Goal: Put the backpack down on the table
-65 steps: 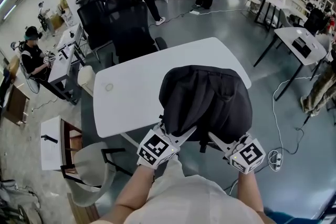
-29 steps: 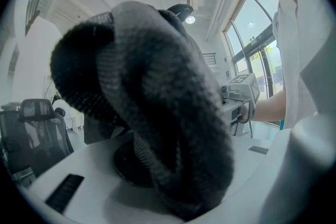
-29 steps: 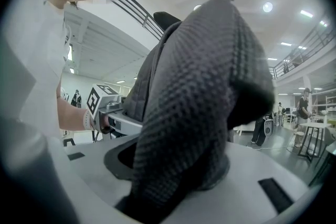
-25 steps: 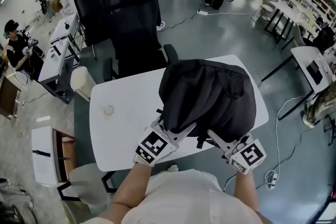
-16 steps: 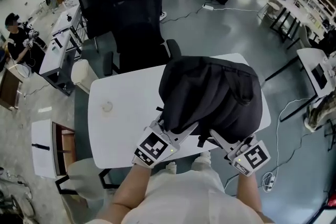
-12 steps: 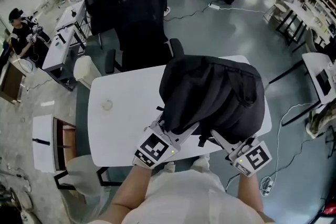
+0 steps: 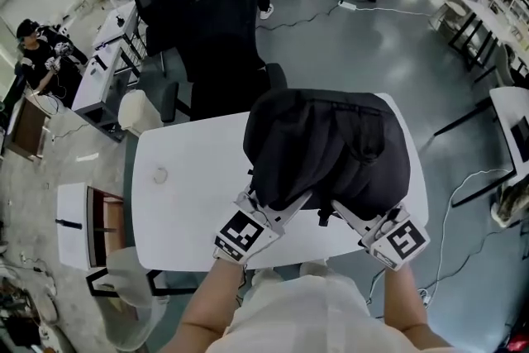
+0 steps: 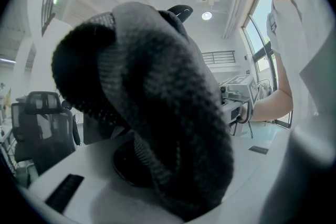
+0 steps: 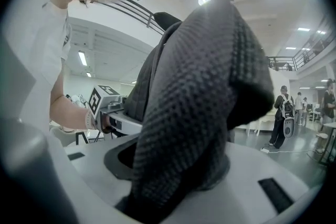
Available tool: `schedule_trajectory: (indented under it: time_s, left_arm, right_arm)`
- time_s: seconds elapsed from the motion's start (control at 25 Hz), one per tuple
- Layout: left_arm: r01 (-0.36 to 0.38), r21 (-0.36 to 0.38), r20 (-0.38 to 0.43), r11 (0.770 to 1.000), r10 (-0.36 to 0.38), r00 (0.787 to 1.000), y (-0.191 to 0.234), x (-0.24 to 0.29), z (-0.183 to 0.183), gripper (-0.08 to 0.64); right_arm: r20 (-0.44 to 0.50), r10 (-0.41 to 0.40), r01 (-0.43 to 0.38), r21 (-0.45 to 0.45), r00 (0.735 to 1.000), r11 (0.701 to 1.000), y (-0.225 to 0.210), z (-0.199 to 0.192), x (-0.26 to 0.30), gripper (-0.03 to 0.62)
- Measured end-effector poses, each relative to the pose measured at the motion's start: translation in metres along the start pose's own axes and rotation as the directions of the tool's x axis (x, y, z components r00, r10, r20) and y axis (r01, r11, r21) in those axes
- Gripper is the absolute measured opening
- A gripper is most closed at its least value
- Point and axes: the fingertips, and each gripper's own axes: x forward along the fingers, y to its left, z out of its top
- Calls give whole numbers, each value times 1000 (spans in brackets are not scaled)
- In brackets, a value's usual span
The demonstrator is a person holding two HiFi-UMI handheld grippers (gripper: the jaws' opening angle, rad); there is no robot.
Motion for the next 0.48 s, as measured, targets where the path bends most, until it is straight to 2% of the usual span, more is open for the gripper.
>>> schedule_trajectory:
  time_s: [0.48]
  left_arm:
    - [-36, -23, 3, 999, 36, 999, 57, 79, -42, 150]
  right_arm:
    - [-10, 21, -21, -19, 1000, 1000, -85, -55, 41, 206]
